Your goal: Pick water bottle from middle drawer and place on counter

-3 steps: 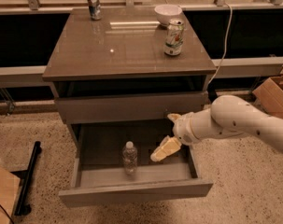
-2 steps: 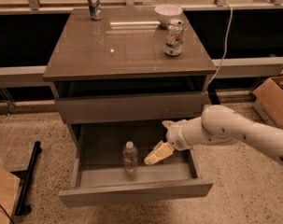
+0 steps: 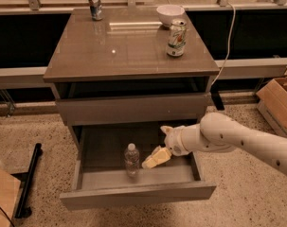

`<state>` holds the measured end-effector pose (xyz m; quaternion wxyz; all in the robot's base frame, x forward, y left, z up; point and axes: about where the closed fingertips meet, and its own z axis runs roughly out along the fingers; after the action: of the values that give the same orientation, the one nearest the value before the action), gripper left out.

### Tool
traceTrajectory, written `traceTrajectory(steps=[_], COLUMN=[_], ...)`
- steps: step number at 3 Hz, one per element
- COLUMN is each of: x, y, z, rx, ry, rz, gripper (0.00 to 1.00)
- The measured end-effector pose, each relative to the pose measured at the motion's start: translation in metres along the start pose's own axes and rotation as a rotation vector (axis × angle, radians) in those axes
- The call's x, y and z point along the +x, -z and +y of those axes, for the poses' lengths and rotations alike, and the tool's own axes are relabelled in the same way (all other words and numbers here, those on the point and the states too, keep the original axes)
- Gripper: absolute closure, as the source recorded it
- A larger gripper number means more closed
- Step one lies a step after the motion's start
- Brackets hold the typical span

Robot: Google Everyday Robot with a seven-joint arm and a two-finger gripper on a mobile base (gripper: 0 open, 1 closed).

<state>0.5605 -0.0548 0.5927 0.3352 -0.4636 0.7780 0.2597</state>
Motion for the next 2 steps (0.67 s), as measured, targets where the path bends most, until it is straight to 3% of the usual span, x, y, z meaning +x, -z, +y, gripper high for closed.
traceTrajectory(steps=[2], x=[0.006], y=[-0.074], z=[-0.008], rx=[-0.030], ry=[-0.050], rz=[-0.157], gripper=[0.00])
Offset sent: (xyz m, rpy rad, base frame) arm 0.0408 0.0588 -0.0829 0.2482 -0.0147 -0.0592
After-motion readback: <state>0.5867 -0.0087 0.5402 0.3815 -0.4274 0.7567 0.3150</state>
